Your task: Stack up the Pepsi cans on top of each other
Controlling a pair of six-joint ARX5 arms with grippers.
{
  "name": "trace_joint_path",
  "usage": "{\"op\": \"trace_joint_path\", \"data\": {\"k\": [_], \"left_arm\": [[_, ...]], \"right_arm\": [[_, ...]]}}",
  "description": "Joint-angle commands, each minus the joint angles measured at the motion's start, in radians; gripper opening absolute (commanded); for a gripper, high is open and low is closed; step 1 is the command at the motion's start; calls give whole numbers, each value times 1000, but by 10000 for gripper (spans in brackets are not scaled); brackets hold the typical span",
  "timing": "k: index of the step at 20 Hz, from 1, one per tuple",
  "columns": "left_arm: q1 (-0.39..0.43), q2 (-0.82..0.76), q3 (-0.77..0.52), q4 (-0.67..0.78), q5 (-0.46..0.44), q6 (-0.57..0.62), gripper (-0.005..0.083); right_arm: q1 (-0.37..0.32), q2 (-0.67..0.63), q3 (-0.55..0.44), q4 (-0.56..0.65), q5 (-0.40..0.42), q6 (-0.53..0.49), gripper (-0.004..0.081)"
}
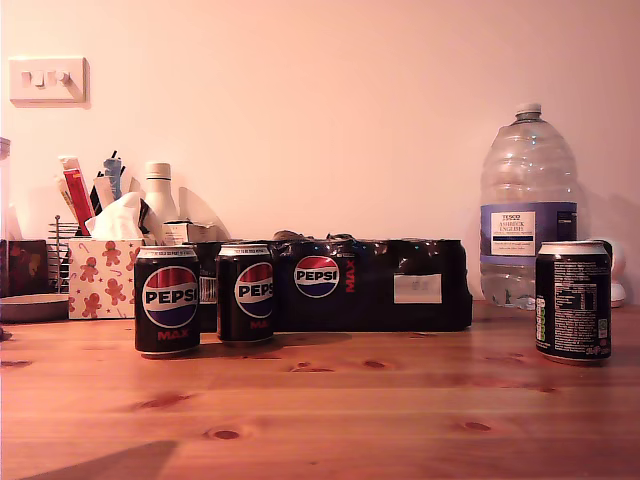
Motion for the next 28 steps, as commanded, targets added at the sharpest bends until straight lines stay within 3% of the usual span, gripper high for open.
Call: {"op": "trace_joint_path", "data": {"k": [1, 7, 11, 17, 20, 24, 28], "left_arm": [[1, -10, -16, 24, 1, -11, -21], [1, -3, 25, 38, 0, -56, -21], [1, 97, 75, 35, -3, -74, -21], [-10, 366, 176, 100, -7, -69, -21], [-15, 528, 221, 179, -6, -9, -21], [-15, 754, 263, 348, 10, 10, -21], [-11, 986, 301, 546, 90, 35, -21]], "right_arm": [[24, -6, 0, 11, -21, 13, -12], [151, -6, 50, -3, -19, 56, -12], [232, 15, 114, -69, -16, 56, -12], [342, 118, 152, -111, -19, 55, -12], [409, 175, 152, -111, -20, 55, -12], [463, 219, 152, -110, -20, 52, -12], [491, 229, 152, -110, -23, 53, -12]]}}
